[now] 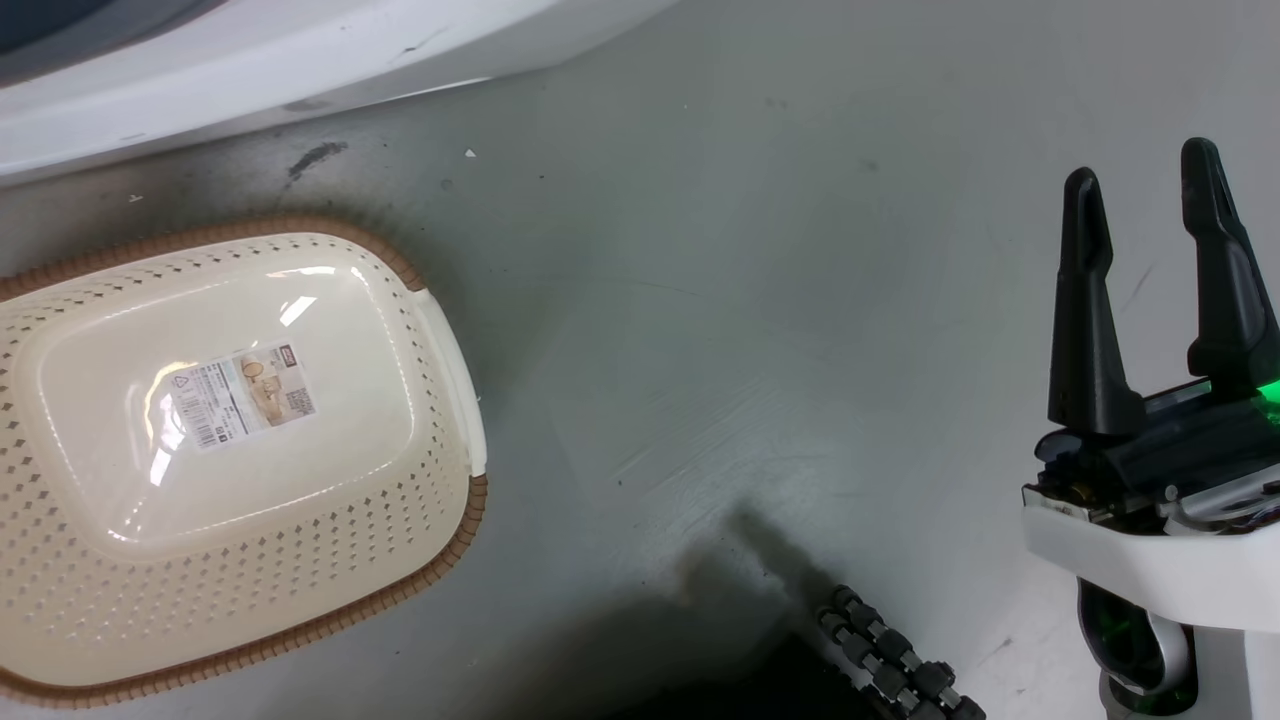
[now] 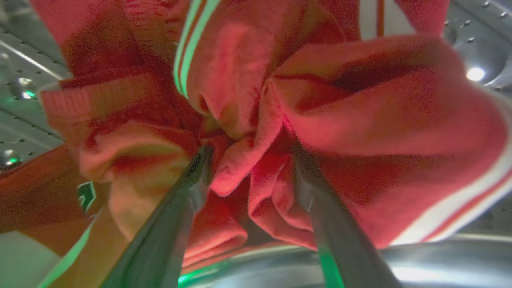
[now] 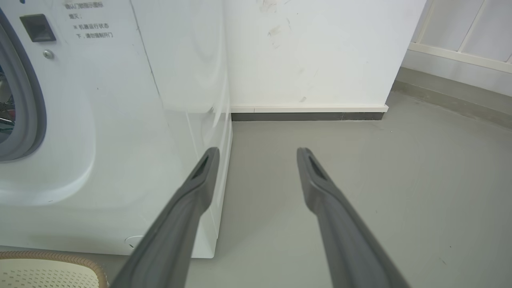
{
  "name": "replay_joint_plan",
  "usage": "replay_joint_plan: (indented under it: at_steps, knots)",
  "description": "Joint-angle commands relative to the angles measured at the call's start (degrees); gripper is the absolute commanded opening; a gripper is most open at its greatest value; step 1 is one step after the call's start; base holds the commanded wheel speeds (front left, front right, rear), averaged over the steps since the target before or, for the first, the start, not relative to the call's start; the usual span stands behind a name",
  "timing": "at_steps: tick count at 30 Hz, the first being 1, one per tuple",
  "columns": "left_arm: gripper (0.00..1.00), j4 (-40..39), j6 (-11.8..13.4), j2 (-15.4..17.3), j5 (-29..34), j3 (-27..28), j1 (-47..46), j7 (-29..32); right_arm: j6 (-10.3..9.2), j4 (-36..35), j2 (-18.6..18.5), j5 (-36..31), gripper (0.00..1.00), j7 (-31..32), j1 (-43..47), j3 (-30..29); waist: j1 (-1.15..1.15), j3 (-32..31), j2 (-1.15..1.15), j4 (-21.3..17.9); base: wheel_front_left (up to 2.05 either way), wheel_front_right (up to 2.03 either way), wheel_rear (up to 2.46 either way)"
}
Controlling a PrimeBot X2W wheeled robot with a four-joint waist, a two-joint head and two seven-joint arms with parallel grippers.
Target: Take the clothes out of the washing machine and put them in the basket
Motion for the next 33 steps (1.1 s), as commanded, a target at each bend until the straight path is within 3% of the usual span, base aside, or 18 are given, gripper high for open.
replay_joint_plan:
  at_steps: [1,7,8,9,22,33]
  knots:
    - [1.0,0.5,0.1,-0.1,0.6,-0.5,-0.7,0.6,-0.02,-0.4,0.0,0.2,1.0,-0.1,-0.5,0.2,-0.01,0.4,0.0,-0.3,0.0,0.0,0.0]
    - [1.0,1.7,-0.3,0.5,1.2,-2.0,0.4,0.0,-0.02,-0.7,0.0,0.7,1.0,-0.1,-0.7,0.3,-0.01,1.2,0.0,-0.8,0.0,0.0,0.0]
    - [0.69,1.8,-0.5,0.6,1.5,-2.5,0.5,-0.1,-0.02,-0.7,0.0,0.6,1.0,-0.1,-0.7,0.3,-0.01,1.2,0.0,-0.8,0.0,0.0,0.0]
    - [0.0,1.8,-0.5,0.8,1.7,-3.1,0.4,-0.2,-0.02,-0.7,0.0,0.6,1.0,-0.1,-0.7,0.3,-0.01,1.3,0.0,-0.8,0.0,0.0,0.0]
    - [0.0,0.2,-0.9,1.5,0.3,-6.8,0.2,-5.7,-0.02,0.0,0.0,-0.7,1.0,-0.1,-0.5,0.3,-0.01,-1.8,0.0,0.0,0.0,0.0,0.0]
    - [0.0,-3.9,-0.9,2.7,-7.3,-12.3,7.0,-12.0,-0.02,1.2,0.0,-2.5,1.0,-0.1,1.0,0.5,-0.01,-9.0,0.0,2.2,0.0,0.0,0.0]
